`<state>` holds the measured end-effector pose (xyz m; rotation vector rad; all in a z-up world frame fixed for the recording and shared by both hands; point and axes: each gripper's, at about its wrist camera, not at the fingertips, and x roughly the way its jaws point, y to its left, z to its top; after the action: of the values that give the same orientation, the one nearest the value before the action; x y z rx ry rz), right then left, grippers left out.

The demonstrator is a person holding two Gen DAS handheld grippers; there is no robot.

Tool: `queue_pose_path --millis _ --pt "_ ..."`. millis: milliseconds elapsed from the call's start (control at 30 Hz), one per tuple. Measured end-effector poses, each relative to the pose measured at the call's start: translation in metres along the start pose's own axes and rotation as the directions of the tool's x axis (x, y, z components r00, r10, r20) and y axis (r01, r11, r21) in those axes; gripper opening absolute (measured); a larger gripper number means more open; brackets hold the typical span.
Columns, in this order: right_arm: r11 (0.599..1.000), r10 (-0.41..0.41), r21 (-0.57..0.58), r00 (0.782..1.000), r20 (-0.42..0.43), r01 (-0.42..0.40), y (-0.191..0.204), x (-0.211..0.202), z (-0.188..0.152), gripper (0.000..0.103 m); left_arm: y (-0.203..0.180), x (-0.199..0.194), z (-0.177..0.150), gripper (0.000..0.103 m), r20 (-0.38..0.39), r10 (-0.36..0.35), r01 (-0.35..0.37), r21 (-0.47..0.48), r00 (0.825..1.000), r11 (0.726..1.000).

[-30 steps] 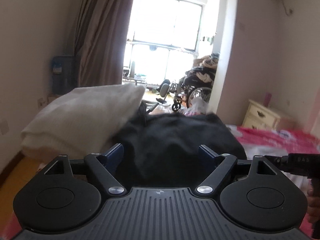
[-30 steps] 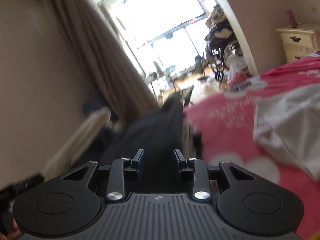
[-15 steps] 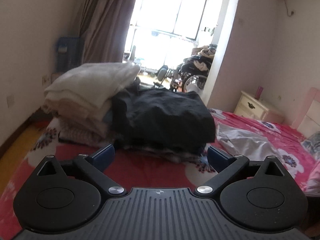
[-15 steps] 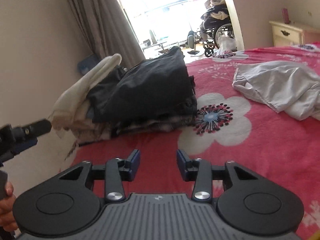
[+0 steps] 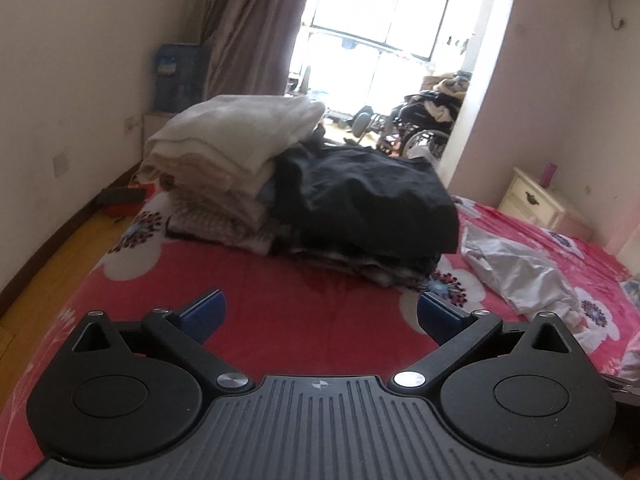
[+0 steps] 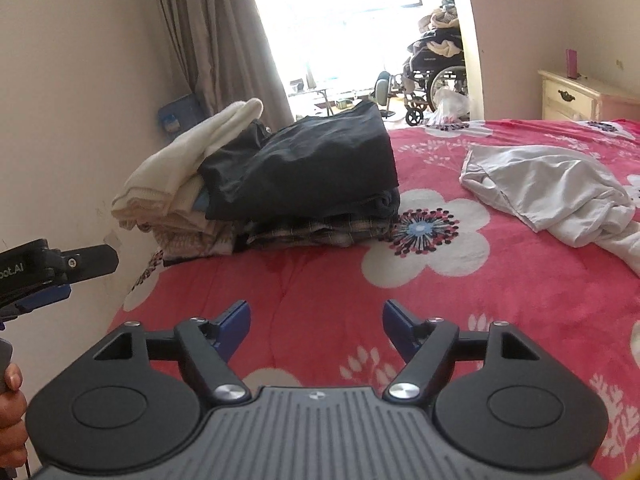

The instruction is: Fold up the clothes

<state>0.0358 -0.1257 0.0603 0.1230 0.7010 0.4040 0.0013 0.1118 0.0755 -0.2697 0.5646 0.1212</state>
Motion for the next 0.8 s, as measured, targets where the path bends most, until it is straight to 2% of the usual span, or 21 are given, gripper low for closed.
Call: queue_pose_path --millis 633,800 --pt "0.996 -0.082 -0.038 0.997 -0.013 0.081 0.006 0.01 -0.005 0.094 -0.011 0.012 -0.011 0.103 -0.051 0.064 -0.06 0.064 0.997 0.996" --pt "0.994 -0.09 -0.062 0.996 0.002 0.09 0.012 0.009 -0.002 0.097 -0.013 0.012 -0.011 0.103 -0.034 0.127 -0.123 0.092 0.991 0.988"
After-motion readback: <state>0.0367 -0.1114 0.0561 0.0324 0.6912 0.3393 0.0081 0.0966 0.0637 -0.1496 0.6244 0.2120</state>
